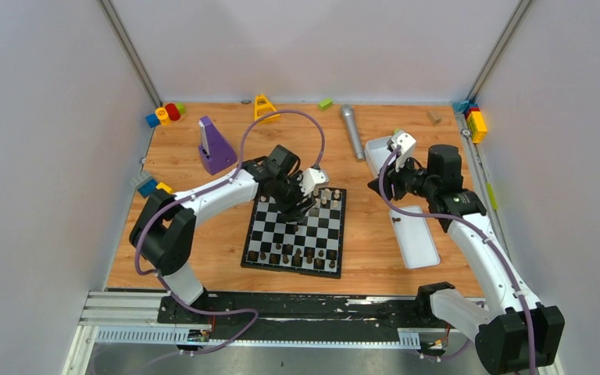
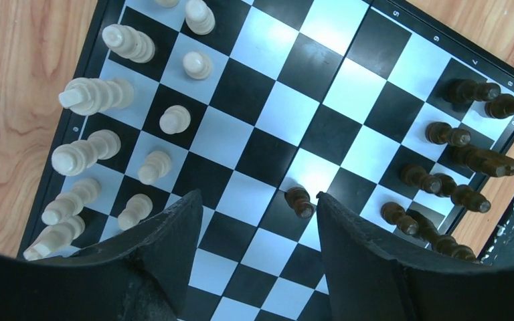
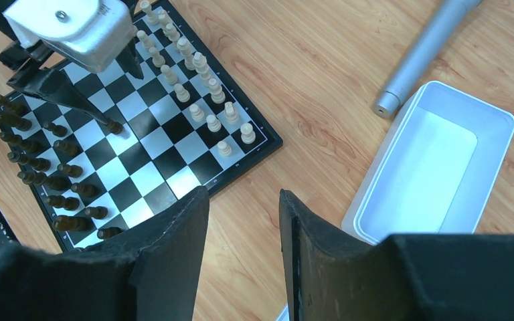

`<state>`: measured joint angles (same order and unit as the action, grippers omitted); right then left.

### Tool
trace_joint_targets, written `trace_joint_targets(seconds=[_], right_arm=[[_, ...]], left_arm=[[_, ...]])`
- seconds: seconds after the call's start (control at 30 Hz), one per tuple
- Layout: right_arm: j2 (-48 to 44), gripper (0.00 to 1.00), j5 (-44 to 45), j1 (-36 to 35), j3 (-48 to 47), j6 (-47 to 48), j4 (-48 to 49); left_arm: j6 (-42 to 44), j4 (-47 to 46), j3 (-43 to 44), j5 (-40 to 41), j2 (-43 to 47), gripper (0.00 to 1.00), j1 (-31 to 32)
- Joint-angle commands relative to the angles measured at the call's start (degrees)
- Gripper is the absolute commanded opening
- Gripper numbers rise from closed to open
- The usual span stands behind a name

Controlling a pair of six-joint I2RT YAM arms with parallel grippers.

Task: Set up the chess pieces on the board
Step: Pick up the chess piece from the chessboard.

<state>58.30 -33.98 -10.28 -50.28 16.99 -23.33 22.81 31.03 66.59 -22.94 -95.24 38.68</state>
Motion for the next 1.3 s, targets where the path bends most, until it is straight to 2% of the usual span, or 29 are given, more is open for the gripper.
trace_joint_targets(seconds=[0.0, 0.27, 0.67, 0.93, 1.27], right_arm=[[0.57, 0.44, -1.06, 0.42, 0.18, 0.09, 0.28], [0.45, 0.44, -1.37, 0.61, 0.45, 0.75, 0.10], [0.81, 0.45, -2.67, 1.05, 0.71, 1.20, -0.22], [1.02, 0.45, -3.40, 1.17, 0.80, 1.55, -0.34], [1.59, 0.45, -4.06, 1.43, 0.80, 1.81, -0.69]], left_arm=[[-2.09, 3.98, 3.72, 2.27, -2.67, 0.69, 1.87], [-2.07, 8.00, 5.56, 4.10, -5.51, 0.65, 3.18], [-1.82, 9.06, 6.10, 2.52, -7.44, 0.50, 4.18], [-1.50, 9.46, 6.35, 1.18, -7.76, 0.34, 4.39], [0.77, 11.52, 5.84, 3.74, -4.91, 0.05, 4.33]])
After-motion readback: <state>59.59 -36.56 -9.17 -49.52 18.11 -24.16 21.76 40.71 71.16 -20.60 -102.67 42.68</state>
